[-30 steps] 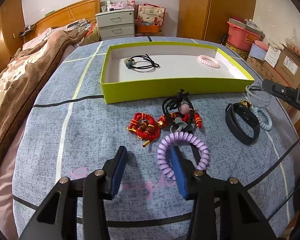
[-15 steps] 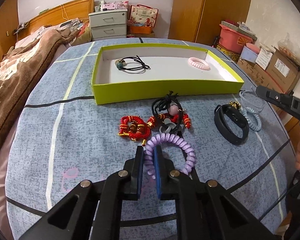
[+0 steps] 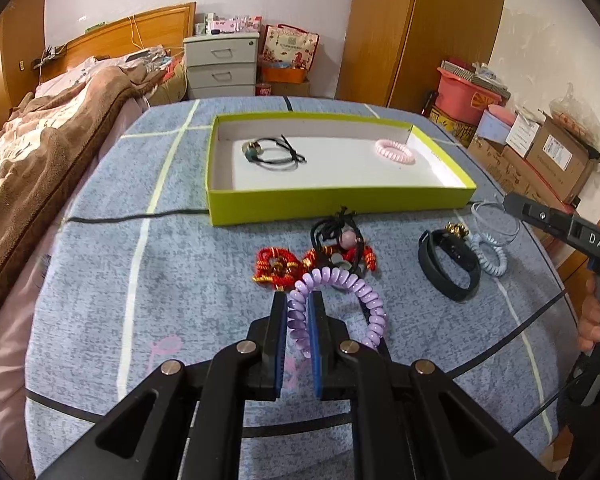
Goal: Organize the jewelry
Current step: 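Carry the grey hair tie with the right gripper while the left carries the lavender coil into the box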
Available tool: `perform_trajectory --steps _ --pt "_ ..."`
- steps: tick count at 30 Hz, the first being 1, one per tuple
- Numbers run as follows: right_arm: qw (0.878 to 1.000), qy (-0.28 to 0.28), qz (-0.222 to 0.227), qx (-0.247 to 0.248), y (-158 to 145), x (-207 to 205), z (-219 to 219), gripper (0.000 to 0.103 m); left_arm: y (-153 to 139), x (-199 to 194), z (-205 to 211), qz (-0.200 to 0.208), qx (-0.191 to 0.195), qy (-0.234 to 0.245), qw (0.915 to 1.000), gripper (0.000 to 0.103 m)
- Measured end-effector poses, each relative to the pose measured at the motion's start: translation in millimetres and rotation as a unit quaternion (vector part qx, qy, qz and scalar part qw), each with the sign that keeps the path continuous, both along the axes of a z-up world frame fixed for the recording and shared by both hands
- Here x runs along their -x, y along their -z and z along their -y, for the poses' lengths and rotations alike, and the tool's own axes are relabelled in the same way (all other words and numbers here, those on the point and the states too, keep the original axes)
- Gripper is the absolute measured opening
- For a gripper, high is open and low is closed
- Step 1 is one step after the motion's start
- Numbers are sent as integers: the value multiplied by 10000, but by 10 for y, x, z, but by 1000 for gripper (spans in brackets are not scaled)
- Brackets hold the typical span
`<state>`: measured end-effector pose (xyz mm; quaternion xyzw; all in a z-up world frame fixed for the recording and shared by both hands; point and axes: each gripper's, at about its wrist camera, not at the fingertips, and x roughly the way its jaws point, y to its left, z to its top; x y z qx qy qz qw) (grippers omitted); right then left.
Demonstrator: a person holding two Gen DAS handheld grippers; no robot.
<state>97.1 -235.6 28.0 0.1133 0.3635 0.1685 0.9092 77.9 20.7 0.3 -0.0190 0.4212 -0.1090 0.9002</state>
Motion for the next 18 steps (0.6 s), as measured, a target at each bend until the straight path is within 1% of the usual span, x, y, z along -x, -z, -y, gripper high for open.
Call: perform_trajectory --steps 10,15,18 --pt "9998 68 167 48 -146 -26 -43 19 -265 -103 -59 308 8 -35 9995 11" --pt "9996 80 264 116 -244 -176 -107 19 -350 -256 -85 395 90 -36 9992 11" --pt "9995 83 280 155 -286 -314 -147 19 -368 -375 -92 417 40 -47 9991 11"
